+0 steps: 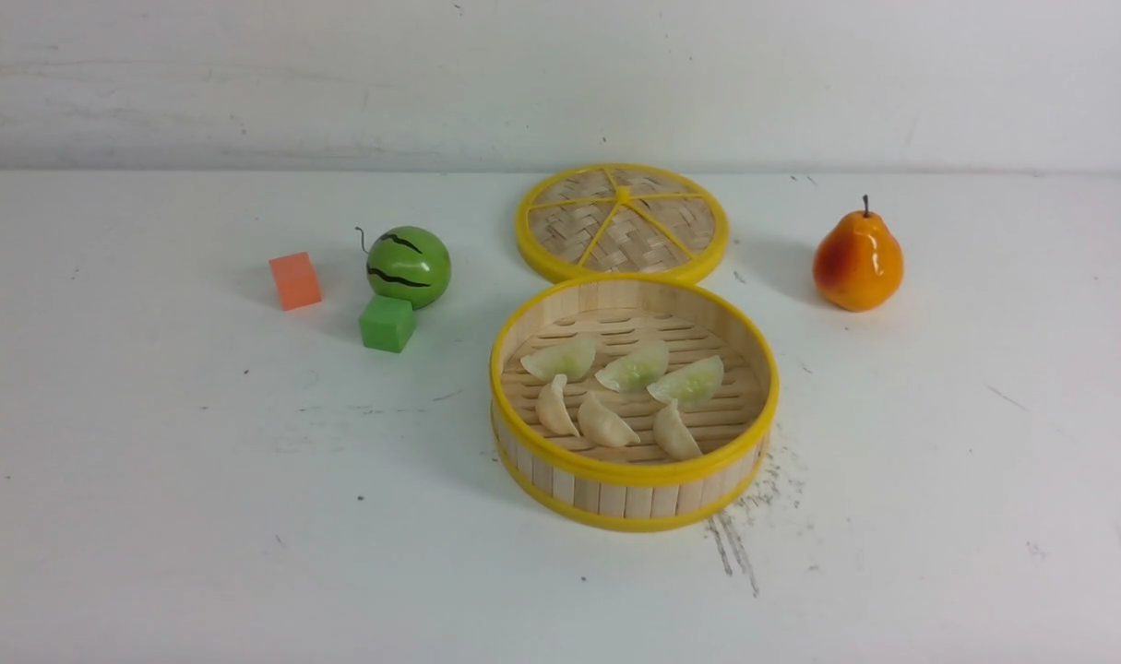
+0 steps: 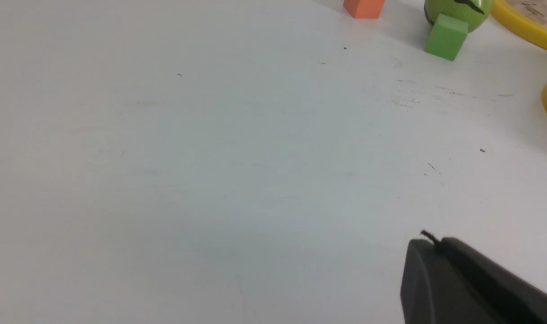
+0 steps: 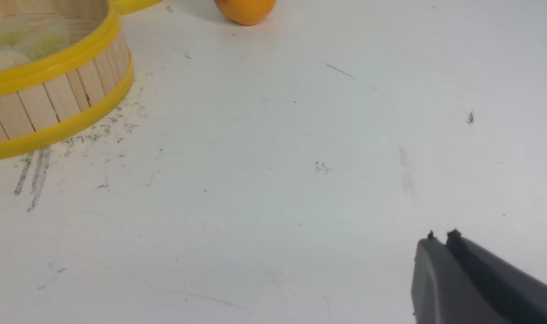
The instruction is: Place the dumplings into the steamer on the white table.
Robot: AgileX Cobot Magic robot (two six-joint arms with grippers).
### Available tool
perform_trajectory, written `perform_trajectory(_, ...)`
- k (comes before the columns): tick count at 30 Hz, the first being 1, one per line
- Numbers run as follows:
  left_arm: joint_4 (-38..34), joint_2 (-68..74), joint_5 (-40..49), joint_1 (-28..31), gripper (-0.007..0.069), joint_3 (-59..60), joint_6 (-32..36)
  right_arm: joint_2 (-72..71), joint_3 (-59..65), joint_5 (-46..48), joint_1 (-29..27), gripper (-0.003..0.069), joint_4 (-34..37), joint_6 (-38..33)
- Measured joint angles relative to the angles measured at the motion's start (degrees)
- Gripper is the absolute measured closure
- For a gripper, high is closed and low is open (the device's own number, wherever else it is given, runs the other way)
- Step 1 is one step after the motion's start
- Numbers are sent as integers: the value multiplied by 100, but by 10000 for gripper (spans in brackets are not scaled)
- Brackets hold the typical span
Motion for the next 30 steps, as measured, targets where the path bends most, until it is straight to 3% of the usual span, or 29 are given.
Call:
perform_trajectory(8, 0, 0, 7, 0, 638, 4, -292, 0, 0, 0, 0, 627, 0, 0)
perform_trajectory(30, 5, 0, 2, 0, 638, 4, -331, 0, 0, 0, 0, 603, 0, 0)
